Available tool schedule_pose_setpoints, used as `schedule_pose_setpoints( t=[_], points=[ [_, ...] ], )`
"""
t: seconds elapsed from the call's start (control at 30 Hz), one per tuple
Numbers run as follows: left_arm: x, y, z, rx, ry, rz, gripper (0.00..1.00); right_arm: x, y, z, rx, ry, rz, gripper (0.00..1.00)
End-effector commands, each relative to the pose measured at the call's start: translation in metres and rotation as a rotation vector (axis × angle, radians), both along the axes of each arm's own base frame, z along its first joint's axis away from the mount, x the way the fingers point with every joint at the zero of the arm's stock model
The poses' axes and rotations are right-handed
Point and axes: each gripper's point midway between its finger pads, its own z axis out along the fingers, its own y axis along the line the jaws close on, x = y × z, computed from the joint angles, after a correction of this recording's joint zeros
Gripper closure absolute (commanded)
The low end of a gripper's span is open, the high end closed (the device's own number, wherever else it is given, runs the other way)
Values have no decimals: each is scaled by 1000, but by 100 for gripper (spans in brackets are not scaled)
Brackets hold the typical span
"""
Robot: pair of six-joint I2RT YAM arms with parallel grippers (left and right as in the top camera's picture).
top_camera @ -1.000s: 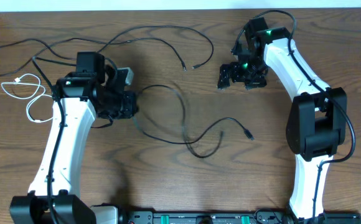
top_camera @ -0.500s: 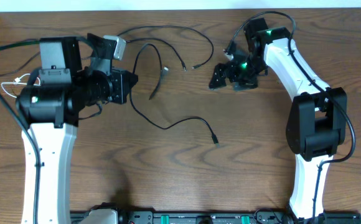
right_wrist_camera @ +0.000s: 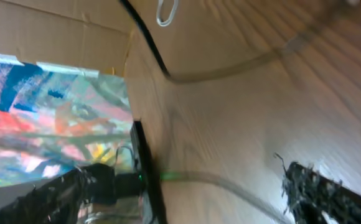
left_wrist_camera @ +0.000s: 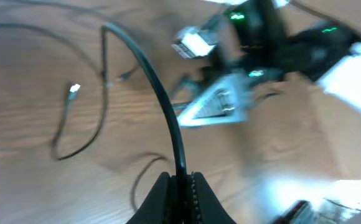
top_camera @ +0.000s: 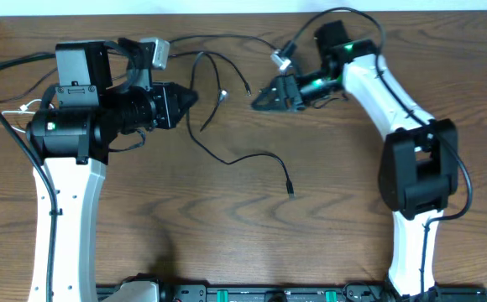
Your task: Untangle cables
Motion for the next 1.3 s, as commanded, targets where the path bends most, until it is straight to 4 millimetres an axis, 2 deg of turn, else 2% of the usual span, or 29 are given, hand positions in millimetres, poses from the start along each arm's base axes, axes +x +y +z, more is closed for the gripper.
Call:
schedule_pose_setpoints(
  t=[0.0, 0.17, 0.23, 0.3, 0.43, 0.47, 0.53, 0.6, 0.73, 0.8, 0.87, 1.0, 1.27],
  points=[
    [-11, -19, 19, -135, 10, -77, 93, -9, 34, 2, -36, 83, -19, 1],
    [-11, -19, 19, -152, 32, -58, 93, -4, 66, 4, -48, 51, -47, 1],
    [-10, -19, 21, -167, 42, -42, 93, 2, 75, -3, -106, 57, -112, 2],
    [-9, -19, 24, -181, 44, -34, 92, 6, 80, -11, -162, 54, -162, 38],
    [-12, -19, 32, -184, 16, -33, 93, 13, 76, -28, -272, 13, -231, 90],
    [-14, -19, 35, -183, 9, -33, 93, 16, 70, -35, -320, 9, -259, 99],
    [-19, -19, 41, -180, -15, -33, 93, 18, 52, -52, -436, 17, -313, 99],
    [-19, -13, 41, -150, -27, 0, 93, 16, 38, -59, -490, 47, -331, 99],
    [-7, 21, 16, 27, 2, 191, 93, 9, 15, -64, -550, 101, -328, 99],
    [-4, 41, 0, 124, 45, 291, 93, 8, -2, -64, -592, 110, -339, 99],
    [-4, 54, -9, 175, 80, 354, 93, 9, -23, -63, -653, 113, -375, 99],
    [-4, 56, -12, 182, 89, 365, 93, 11, -55, -55, -751, 54, -402, 99],
    [4, 54, -3, 122, 80, 412, 93, -11, -69, -52, -830, 44, -313, 99]
  ],
)
